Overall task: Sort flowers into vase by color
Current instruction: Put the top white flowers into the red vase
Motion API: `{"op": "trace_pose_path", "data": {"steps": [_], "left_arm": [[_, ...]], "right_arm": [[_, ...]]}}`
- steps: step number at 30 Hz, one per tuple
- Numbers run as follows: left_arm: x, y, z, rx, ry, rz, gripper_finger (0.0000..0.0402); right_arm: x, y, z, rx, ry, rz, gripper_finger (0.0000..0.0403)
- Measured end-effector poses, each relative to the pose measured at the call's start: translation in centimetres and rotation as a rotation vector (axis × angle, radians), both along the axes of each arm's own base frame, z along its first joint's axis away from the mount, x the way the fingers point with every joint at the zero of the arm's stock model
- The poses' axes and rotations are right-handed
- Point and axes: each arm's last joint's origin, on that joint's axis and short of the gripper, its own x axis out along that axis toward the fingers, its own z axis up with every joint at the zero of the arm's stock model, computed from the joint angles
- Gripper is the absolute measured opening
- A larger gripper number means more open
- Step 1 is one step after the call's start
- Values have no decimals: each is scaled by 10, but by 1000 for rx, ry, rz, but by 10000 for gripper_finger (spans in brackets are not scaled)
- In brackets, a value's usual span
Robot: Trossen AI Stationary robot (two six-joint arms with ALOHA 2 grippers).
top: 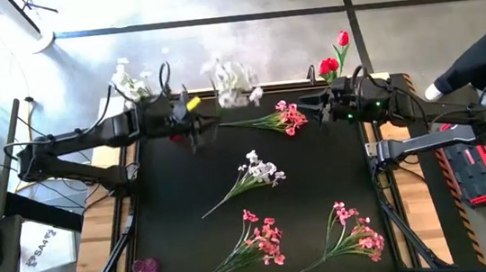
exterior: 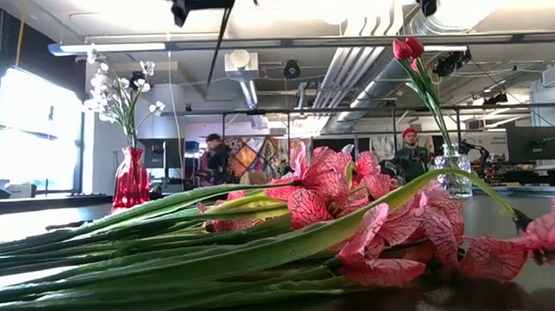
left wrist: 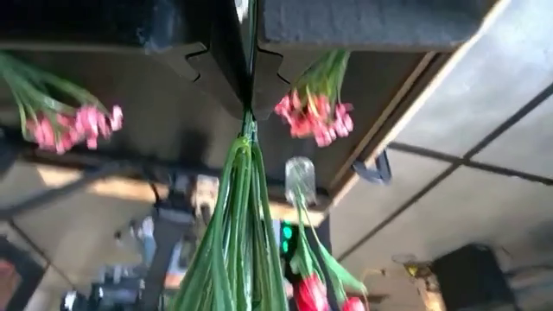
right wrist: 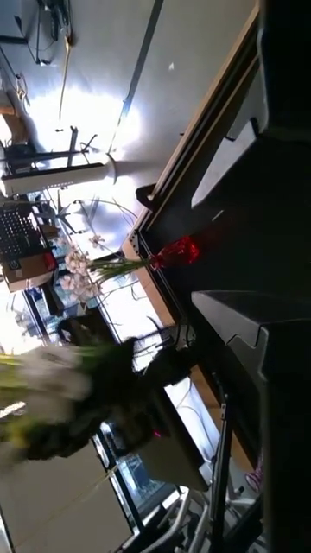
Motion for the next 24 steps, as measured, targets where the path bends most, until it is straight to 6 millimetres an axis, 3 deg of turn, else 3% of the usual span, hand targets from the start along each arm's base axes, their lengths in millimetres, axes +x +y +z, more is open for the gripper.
{"op": "trace_pose_path", "data": {"steps": [4, 12, 19, 24], "left_arm": [[-7, -8, -31, 20, 39, 116, 0], [-49, -6, -77, 101, -256, 509, 0], [-84, -7, -101, 234, -266, 652, 0], [-107, -8, -108, 243, -323, 769, 0]], "right_arm": [[-1, -3, 0, 2, -1, -17, 149], [-1, -3, 0, 8, 0, -1, 149], [-1, -3, -1, 16, 4, 1, 149], [-1, -3, -1, 27, 3, 0, 149]]}}
